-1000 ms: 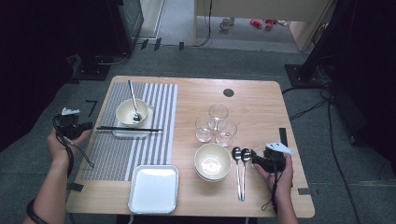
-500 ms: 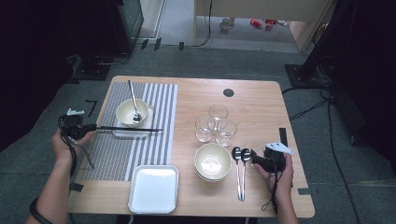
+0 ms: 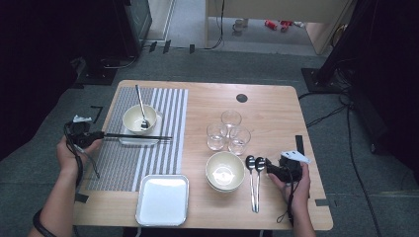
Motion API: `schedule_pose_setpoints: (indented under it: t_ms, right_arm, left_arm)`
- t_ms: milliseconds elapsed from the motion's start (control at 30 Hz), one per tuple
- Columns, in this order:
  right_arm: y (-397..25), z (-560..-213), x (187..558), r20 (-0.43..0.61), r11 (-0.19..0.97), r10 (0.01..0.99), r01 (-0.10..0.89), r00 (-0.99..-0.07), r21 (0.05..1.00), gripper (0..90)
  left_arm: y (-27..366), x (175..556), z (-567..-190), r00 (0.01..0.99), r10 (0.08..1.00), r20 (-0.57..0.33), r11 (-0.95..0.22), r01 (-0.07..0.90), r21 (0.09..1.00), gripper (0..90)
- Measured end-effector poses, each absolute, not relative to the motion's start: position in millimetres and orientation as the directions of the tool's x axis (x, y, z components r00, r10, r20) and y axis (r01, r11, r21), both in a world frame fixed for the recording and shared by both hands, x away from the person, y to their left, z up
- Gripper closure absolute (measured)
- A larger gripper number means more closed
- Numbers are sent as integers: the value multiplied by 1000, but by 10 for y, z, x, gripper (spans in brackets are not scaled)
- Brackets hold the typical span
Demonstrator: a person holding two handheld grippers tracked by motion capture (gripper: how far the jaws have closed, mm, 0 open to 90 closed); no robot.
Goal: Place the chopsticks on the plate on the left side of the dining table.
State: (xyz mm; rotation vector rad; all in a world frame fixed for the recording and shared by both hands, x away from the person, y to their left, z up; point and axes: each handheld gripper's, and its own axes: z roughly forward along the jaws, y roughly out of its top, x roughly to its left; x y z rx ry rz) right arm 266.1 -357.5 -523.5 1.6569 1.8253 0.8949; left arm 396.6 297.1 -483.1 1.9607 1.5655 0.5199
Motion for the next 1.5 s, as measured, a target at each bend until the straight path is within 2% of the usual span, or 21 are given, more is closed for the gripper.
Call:
schedule_pose_setpoints:
  t_ms: [1033,1233,1367,1500]
  right_arm:
    - [-3576,-5236,2661,58,36,991,652,-123,757,343]
    - [-3574,-5235,2661,57,37,991,653,-122,757,343]
    - [-3573,-5236,2661,54,40,991,652,-123,757,343]
    - [-3573,-5236,2662,53,40,991,652,-123,757,343]
  left_arm:
    - [2925,3945,-4797,231,972,-35,-151,735,661,809]
    - [2795,3789,-4693,278,960,-18,-189,698,691,826]
    - [2724,3700,-4631,305,951,-60,-172,676,717,869]
    - [2564,3640,-4641,372,925,-79,-210,674,708,900]
